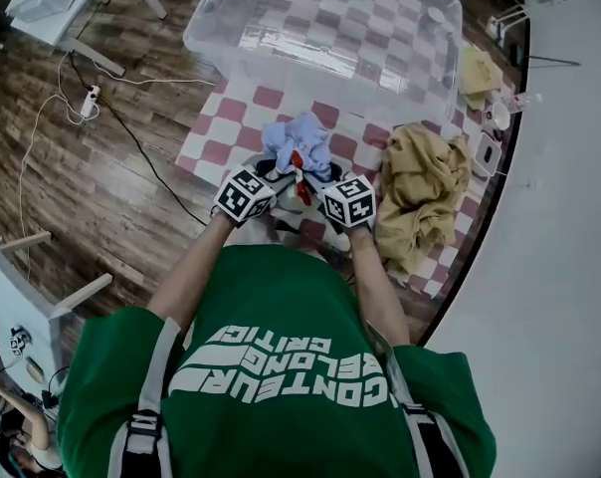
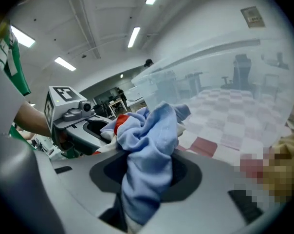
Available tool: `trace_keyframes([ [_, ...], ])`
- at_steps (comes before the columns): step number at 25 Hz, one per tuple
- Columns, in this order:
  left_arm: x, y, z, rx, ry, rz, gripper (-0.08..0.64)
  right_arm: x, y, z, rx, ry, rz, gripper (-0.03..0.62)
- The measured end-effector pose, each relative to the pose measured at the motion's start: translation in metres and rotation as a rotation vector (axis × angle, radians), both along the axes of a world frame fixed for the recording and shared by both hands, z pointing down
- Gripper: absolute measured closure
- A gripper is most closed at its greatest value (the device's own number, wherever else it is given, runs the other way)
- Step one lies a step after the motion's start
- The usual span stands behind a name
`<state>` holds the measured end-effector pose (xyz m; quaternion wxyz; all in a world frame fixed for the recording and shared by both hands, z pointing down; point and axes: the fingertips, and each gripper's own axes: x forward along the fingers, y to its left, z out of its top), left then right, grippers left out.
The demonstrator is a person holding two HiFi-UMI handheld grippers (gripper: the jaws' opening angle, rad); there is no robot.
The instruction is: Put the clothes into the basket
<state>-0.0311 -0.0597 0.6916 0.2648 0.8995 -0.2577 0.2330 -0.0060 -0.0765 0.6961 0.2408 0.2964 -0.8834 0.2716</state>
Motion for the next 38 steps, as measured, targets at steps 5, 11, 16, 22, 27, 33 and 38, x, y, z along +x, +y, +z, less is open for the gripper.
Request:
trace_keyframes([
  [5,-0.004,-0.009,-0.057,0.108,0.037,-0.035,0.419,-0.002,-0.009,-0.062,0.144,-0.023,-0.004,0.431],
  [11,-0.002,-0.014,-0.13,0.242,0.074,-0.048,0.419,-0.001,-0.014,-0.14,0.307,-0.027,-0.024,0.433],
  [16,0.004,-0.023,-0.186,0.348,0.108,-0.057,0.419,0.005,-0.022,-0.199,0.42,-0.029,-0.026,0.433],
  [22,0.013,-0.029,-0.241,0.455,0.135,-0.033,0.419,0.015,-0.025,-0.256,0.527,-0.028,-0.012,0.434],
  [27,0.019,-0.04,-0.265,0.504,0.145,-0.019,0.419,0.021,-0.035,-0.281,0.582,-0.03,0.0,0.436],
  [33,0.024,-0.068,-0.279,0.518,0.156,-0.008,0.419,0.025,-0.062,-0.296,0.611,-0.017,0.008,0.436],
  [38,0.028,-0.098,-0.293,0.554,0.163,0.015,0.419,0.03,-0.092,-0.311,0.653,-0.001,0.032,0.436],
])
